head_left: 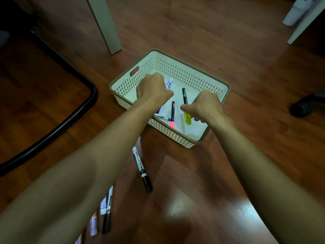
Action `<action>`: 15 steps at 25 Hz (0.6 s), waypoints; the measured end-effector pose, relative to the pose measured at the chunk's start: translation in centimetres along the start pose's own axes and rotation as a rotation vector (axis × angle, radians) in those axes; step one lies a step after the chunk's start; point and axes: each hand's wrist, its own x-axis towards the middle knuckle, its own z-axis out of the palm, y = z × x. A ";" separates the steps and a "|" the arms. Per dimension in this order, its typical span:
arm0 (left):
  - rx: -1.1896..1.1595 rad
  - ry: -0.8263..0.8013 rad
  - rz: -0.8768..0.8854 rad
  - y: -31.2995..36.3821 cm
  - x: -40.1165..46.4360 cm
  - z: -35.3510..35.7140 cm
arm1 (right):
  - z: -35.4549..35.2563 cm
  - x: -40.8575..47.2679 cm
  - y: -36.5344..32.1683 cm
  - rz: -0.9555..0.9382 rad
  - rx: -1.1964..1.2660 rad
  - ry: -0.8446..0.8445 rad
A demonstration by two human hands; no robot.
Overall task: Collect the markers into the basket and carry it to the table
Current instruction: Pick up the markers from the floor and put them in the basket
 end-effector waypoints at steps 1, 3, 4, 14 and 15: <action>0.015 -0.025 -0.007 0.0 0.4 0.7 | 0.3 0.3 0.3 -0.004 -0.007 -0.003; 0.029 -0.052 0.002 -0.3 0.5 1.5 | 0.7 0.2 0.9 -0.020 -0.025 0.018; 0.024 -0.037 0.015 -0.5 0.2 1.5 | 0.8 0.0 1.0 -0.031 -0.039 0.036; -0.205 0.188 -0.005 -6.0 -4.0 -2.2 | 1.0 -5.5 -3.5 -0.333 0.053 0.099; -0.191 0.132 -0.043 -7.0 -4.5 -1.4 | 1.9 -5.6 -3.3 -0.339 0.017 0.075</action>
